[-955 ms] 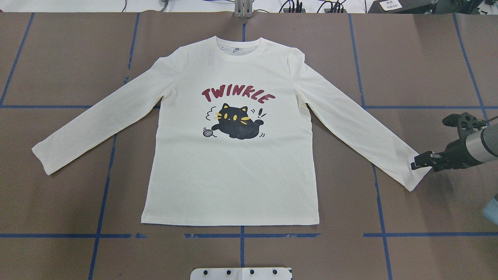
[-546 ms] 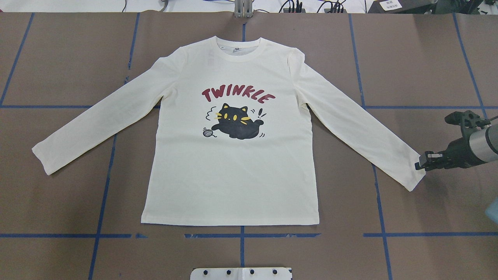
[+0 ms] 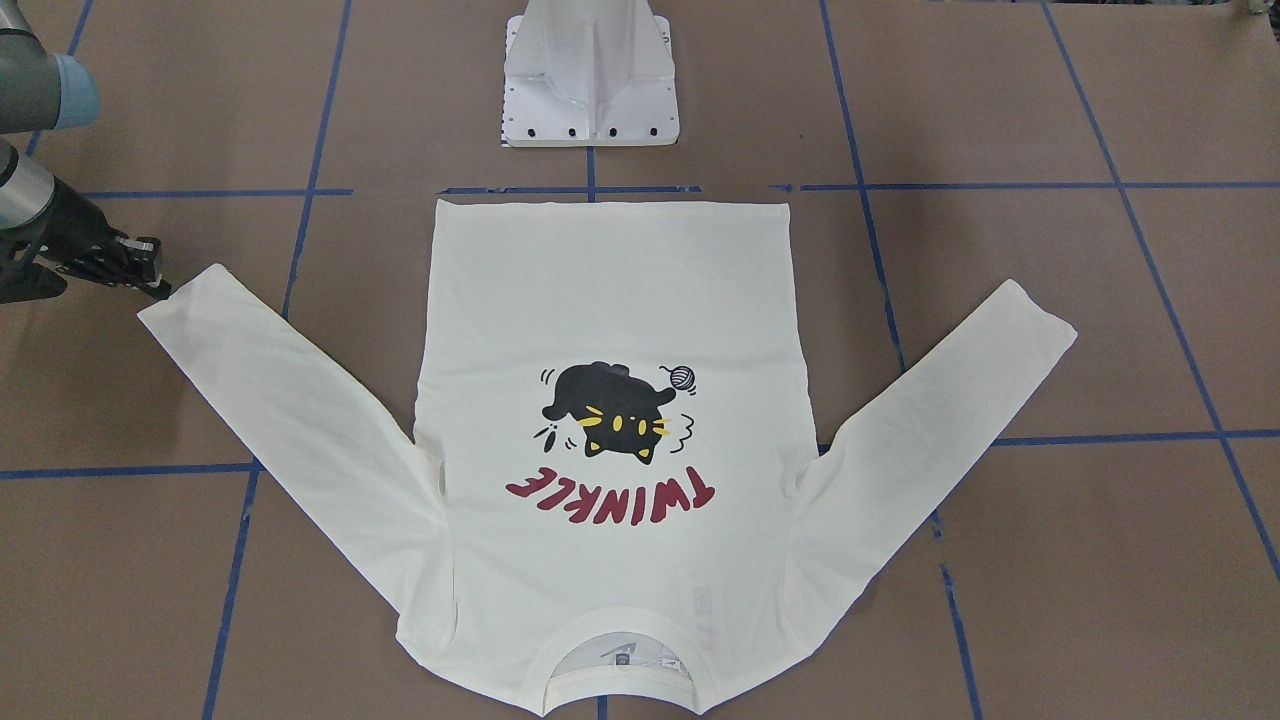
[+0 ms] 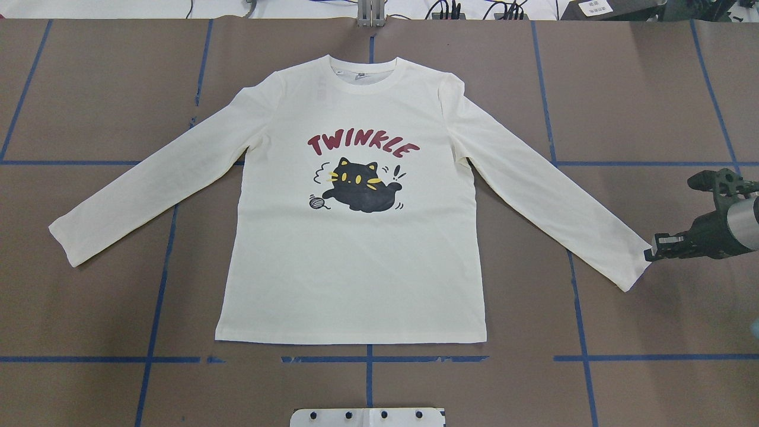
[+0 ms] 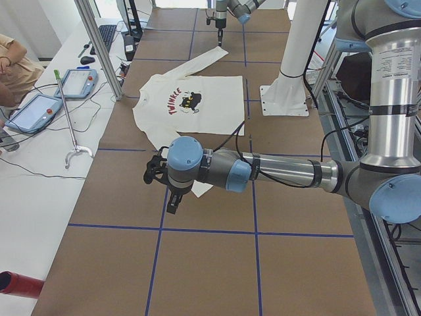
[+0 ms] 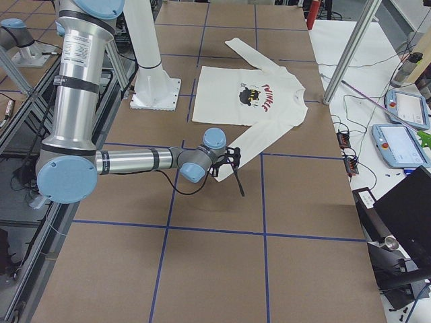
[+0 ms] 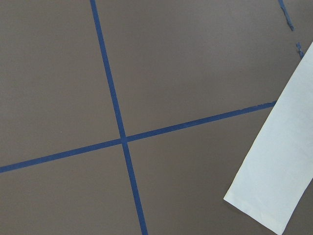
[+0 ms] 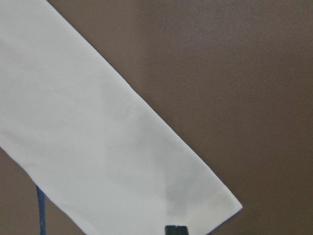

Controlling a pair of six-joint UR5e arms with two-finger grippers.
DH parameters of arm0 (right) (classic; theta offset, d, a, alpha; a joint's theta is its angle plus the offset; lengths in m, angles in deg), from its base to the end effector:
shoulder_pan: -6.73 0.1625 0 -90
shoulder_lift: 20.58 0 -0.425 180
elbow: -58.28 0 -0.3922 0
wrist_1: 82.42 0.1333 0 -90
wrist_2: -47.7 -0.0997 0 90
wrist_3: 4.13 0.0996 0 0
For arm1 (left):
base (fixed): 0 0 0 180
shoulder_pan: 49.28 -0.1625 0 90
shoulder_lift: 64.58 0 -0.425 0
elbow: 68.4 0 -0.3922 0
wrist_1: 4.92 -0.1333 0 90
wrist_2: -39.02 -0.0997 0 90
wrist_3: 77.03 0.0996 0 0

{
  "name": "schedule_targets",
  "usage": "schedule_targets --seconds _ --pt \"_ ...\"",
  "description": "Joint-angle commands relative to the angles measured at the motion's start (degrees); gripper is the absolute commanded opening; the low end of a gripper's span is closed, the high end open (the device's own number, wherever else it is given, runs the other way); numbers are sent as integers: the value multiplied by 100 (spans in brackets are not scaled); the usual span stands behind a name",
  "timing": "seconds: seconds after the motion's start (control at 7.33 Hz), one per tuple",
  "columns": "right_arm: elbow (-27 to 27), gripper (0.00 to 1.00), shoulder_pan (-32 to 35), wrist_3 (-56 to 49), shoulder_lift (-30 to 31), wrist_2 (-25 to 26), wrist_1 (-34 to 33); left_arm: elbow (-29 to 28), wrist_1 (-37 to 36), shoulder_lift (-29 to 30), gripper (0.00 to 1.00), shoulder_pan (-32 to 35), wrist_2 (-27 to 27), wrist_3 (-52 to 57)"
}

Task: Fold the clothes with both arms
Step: 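Lower the right gripper and grasp the sleeve cuff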

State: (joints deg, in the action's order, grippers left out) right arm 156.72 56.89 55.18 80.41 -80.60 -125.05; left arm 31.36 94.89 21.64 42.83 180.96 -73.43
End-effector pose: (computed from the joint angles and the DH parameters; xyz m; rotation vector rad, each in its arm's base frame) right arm -0.2248 -0.3811 0.5823 0.0056 -0.9805 0.0508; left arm -0.0723 -0.4724 0.5777 0.3010 0.8870 0.1490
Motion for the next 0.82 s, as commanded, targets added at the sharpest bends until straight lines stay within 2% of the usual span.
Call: schedule_targets --seconds 0.0,0.14,0.27,0.55,0.68 --pt "-78 39 2 18 -35 85 -70 0 3 0 100 0 0 1" --pt "-131 63 28 62 -70 103 -79 0 3 0 100 0 0 1" --pt "-219 70 29 62 -96 243 -79 9 3 0 100 0 0 1" --pt "-439 72 29 62 -219 428 -70 9 3 0 100 0 0 1" --pt "-457 66 29 62 -228 420 -70 9 3 0 100 0 0 1"
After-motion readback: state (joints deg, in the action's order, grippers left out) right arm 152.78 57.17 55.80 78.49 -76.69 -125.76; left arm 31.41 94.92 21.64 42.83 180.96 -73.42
